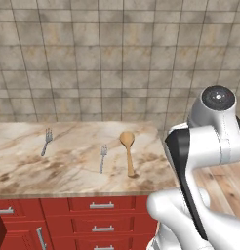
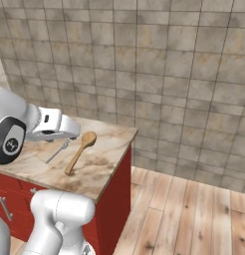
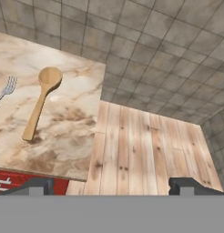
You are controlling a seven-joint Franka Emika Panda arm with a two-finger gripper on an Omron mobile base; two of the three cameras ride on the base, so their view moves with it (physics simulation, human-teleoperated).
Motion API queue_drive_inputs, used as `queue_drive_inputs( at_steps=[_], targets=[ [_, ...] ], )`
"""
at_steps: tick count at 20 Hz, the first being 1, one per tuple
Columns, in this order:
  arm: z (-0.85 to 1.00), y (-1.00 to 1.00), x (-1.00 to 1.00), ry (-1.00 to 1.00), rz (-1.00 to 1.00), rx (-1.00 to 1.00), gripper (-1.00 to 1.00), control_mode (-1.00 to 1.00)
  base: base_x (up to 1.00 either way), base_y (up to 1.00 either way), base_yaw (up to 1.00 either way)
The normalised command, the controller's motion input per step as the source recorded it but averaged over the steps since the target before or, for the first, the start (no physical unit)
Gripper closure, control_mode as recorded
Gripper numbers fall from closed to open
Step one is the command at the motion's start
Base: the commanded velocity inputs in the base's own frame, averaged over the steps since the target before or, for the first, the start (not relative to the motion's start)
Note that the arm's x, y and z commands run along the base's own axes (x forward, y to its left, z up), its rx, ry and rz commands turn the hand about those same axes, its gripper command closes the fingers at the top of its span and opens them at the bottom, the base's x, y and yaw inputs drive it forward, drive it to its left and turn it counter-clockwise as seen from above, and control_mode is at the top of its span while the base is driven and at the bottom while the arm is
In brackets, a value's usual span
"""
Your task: Organize the utensils by type. Pick up the wooden spoons from the counter and place them in the open cabinet. Then pick up the metallic utensils from the counter and place them in the open drawer.
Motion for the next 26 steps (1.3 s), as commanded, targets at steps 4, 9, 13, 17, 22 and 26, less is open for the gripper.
queue_drive_inputs(
  at_steps=[4,9,13,17,22,26],
  targets=[
    [0.00,0.03,0.37,0.01,0.00,0.00,-1.00,-1.00,0.00,0.00,0.00],
    [-0.09,0.13,0.48,0.04,0.00,0.03,-1.00,-1.00,0.00,0.00,0.00],
    [-0.28,0.34,0.60,0.16,0.00,0.06,-1.00,-1.00,0.00,0.00,0.00],
    [-0.40,0.42,0.58,0.23,-0.02,0.15,-1.00,-1.00,0.00,0.00,0.00],
    [-0.45,0.36,0.48,0.19,0.00,0.17,-1.00,-1.00,0.00,0.00,0.00],
    [-0.50,0.33,0.49,0.11,0.00,0.00,-1.00,-1.00,0.00,0.00,0.00]
  ],
)
